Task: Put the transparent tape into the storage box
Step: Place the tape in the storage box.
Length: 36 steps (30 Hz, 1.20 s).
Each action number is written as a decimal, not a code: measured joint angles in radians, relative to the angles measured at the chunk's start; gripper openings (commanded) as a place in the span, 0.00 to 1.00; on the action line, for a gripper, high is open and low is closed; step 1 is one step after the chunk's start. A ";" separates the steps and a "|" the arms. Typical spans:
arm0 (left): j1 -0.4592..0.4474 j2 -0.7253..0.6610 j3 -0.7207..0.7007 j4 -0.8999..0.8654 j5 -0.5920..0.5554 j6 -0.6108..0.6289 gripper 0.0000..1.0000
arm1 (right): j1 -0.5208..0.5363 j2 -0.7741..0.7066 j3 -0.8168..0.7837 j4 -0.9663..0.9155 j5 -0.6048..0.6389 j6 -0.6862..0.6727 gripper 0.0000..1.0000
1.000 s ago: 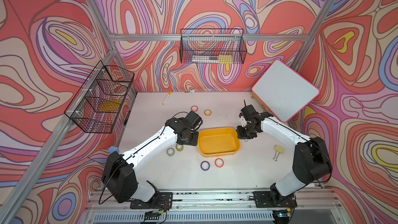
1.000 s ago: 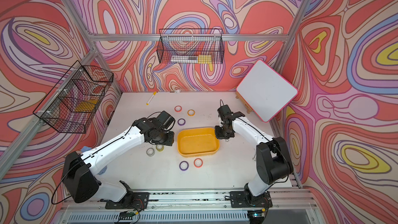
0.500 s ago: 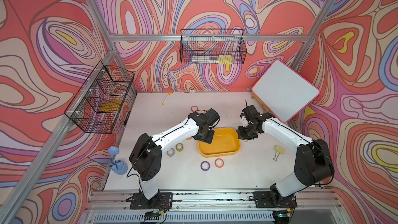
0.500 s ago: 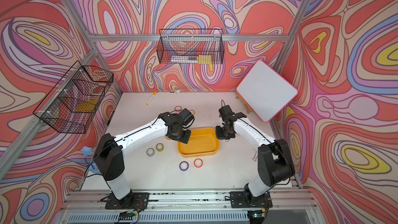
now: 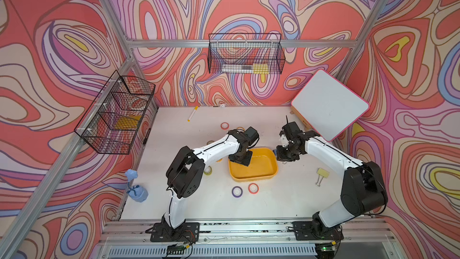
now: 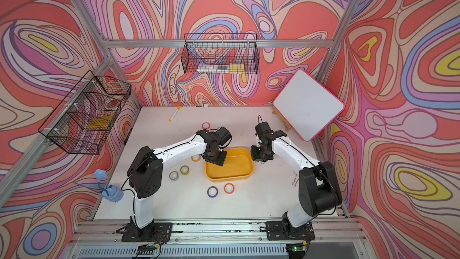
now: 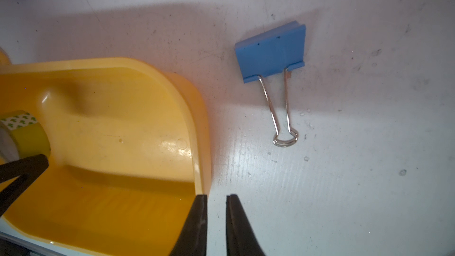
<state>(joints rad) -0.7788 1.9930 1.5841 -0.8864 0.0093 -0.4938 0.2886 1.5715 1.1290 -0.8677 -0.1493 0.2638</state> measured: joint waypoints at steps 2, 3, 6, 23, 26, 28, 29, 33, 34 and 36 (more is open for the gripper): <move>0.000 0.013 0.000 0.009 0.004 0.000 0.51 | -0.002 -0.003 -0.004 -0.001 0.000 0.000 0.17; 0.000 0.019 0.000 0.014 0.006 0.000 0.51 | -0.003 -0.005 -0.007 0.000 0.000 0.000 0.17; -0.001 0.034 -0.001 0.027 0.008 -0.001 0.50 | -0.006 -0.011 -0.011 0.000 -0.002 0.000 0.17; -0.002 0.097 -0.026 0.080 0.002 -0.005 0.59 | -0.014 -0.016 -0.016 -0.001 -0.005 0.000 0.19; -0.002 0.097 -0.027 0.083 -0.008 -0.005 0.63 | -0.015 -0.016 -0.016 0.000 -0.005 0.000 0.24; -0.002 0.096 -0.029 0.084 -0.016 -0.005 0.65 | -0.015 -0.016 -0.016 0.000 -0.005 0.000 0.27; -0.002 0.093 -0.030 0.085 -0.019 -0.005 0.66 | -0.015 -0.016 -0.016 0.000 -0.005 0.000 0.28; -0.002 0.060 -0.035 0.085 -0.032 -0.004 0.67 | -0.015 -0.019 -0.016 0.000 -0.006 0.000 0.30; -0.002 0.042 -0.035 0.085 -0.037 -0.004 0.68 | -0.015 -0.020 -0.016 0.000 -0.008 0.000 0.31; -0.002 -0.003 -0.036 0.082 -0.047 -0.003 0.68 | -0.015 -0.022 -0.016 0.000 -0.009 0.000 0.32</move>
<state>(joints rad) -0.7807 1.9900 1.5478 -0.8047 -0.0380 -0.4969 0.2733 1.5494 1.1133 -0.8677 -0.1585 0.2642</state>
